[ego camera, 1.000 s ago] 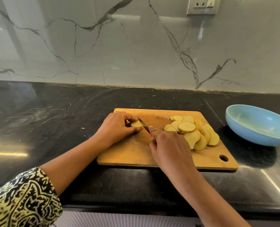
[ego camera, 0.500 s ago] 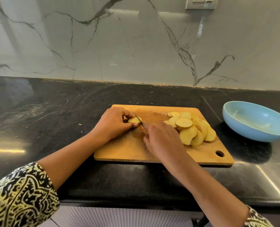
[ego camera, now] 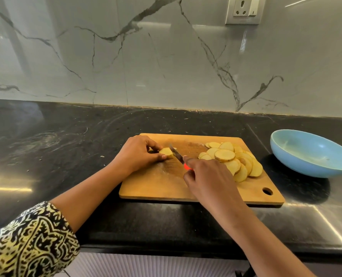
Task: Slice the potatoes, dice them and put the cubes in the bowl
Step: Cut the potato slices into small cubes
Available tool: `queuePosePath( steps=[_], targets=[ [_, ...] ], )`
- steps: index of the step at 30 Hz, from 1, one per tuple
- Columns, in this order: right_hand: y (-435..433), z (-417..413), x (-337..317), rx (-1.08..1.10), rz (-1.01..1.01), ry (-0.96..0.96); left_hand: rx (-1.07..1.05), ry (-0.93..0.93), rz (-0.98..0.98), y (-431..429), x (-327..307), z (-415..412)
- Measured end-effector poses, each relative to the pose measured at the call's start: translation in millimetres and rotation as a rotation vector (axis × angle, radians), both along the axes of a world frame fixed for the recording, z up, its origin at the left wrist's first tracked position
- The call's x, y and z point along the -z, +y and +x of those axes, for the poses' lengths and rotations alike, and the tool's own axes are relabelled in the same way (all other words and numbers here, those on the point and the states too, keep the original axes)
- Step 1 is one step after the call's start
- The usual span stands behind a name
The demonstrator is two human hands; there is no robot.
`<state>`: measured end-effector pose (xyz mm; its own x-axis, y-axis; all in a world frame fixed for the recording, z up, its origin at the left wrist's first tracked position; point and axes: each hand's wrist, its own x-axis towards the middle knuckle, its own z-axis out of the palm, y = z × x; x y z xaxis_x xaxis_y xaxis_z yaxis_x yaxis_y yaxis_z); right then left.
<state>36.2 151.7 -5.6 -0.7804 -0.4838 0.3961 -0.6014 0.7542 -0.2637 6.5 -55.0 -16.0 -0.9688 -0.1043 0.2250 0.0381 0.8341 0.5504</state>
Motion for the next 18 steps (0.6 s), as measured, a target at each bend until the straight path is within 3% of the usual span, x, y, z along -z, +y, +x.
queuePosePath(
  steps=[11, 18],
  targets=[
    [-30.6, -21.0, 2.1, -0.049, 0.12, -0.075, 0.006, 0.032, -0.034, 1.2, 1.5, -2.5],
    [7.8, 16.7, 9.9, -0.06, 0.113, 0.019, -0.02, 0.028, -0.064, 1.4, 2.8, -1.0]
  ],
)
